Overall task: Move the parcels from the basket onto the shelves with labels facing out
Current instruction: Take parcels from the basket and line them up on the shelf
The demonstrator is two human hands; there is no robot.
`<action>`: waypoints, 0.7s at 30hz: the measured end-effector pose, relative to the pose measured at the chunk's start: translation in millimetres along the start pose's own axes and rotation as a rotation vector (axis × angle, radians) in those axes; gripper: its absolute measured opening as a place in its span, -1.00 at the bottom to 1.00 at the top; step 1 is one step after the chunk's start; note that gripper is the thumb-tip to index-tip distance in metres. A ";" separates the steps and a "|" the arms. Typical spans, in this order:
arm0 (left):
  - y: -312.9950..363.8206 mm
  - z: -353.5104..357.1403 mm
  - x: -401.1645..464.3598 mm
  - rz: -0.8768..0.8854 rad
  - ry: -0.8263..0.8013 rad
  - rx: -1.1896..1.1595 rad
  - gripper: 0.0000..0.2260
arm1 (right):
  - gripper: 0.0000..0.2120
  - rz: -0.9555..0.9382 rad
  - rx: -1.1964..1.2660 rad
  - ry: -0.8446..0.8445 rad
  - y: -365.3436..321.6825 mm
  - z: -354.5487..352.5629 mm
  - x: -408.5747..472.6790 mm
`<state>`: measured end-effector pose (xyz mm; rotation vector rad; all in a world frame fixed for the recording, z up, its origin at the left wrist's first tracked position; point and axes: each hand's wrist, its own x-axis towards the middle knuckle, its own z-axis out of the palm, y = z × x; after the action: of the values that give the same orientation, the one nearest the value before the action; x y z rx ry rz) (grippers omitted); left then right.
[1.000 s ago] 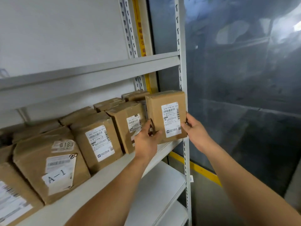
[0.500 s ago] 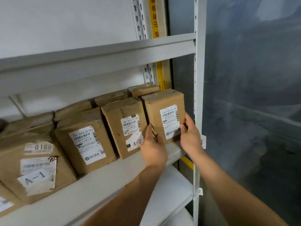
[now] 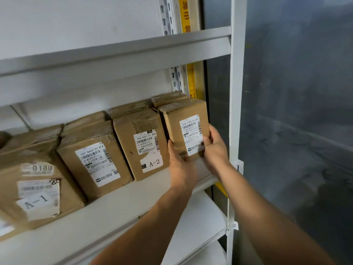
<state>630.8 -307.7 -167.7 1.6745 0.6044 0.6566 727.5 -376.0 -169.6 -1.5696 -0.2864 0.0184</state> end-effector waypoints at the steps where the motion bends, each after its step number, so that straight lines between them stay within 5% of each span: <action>1: 1.6 -1.1 -0.2 0.005 -0.003 0.004 -0.41 | -0.56 0.002 -0.010 -0.002 -1.1 0.5 0.8; 6: 0.5 -7.0 -0.9 0.019 -0.015 0.046 -0.31 | -0.55 0.014 -0.097 0.012 1.5 3.4 3.7; 21: -8.8 -28.8 0.4 0.132 -0.051 0.085 -0.49 | -0.37 0.037 -0.294 0.010 -22.0 11.7 -30.5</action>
<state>610.4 -285.9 -171.6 1.8169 0.4947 0.6887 692.0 -370.6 -153.3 -1.8660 -0.2604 -0.0024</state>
